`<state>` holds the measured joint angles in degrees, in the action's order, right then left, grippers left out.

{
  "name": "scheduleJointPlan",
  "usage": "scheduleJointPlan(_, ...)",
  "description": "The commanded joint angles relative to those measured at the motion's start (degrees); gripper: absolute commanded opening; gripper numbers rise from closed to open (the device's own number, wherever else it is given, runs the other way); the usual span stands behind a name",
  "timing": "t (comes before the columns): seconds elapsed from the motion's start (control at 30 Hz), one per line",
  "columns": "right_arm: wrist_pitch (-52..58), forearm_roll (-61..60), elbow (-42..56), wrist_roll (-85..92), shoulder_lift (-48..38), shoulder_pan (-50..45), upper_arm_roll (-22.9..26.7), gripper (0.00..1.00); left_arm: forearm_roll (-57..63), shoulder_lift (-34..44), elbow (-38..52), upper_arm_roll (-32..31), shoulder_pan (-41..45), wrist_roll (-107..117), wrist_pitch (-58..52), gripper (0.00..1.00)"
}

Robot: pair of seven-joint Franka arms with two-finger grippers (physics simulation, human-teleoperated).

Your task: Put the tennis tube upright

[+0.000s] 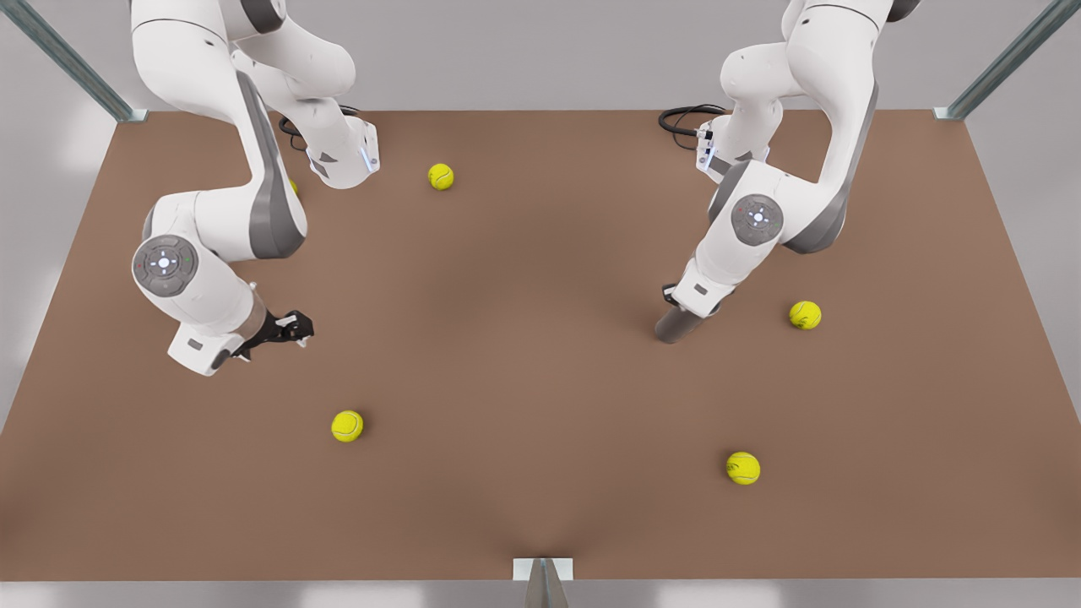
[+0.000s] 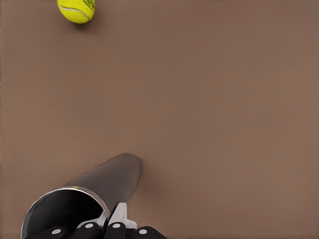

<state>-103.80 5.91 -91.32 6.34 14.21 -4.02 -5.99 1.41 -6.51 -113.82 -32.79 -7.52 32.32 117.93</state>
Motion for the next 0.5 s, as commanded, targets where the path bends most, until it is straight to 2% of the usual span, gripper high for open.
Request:
scheduleJointPlan(0.0, 0.0, -0.02, 0.0, -0.02, 0.2, 0.06, 0.01, 1.0, -0.97, 0.0, 0.0, 0.0, 0.05, -0.07, 0.02, 0.21)
scheduleJointPlan(0.17, 0.0, 0.15, 0.09, -0.02, 0.29, -0.02, 0.01, 1.0, -0.79, 0.0, 0.0, 0.0, 0.05, -0.15, -0.51, 0.21)
scheduleJointPlan(0.23, 0.0, 0.24, 0.09, -0.02, 0.29, -0.02, -0.08, 1.0, -0.62, 0.0, 0.09, -0.08, 0.31, -0.15, -0.77, 0.6)
scheduleJointPlan(0.27, 0.0, 0.33, 0.09, -0.02, 0.29, -0.02, -0.08, 1.0, -0.62, 0.0, 0.35, 0.0, 0.49, -0.24, -1.12, 0.9)
scheduleJointPlan(0.3, 0.0, 0.42, 0.09, -0.02, 0.29, -0.02, 0.01, 1.0, -0.62, 0.0, 0.44, 0.0, 0.49, -0.24, -1.39, 1.0)
scheduleJointPlan(0.47, 0.09, 0.42, 0.09, -0.02, 0.2, 0.06, 0.01, 1.0, 1.76, -0.26, 6.85, -0.08, 0.49, -0.59, -12.89, 1.0)
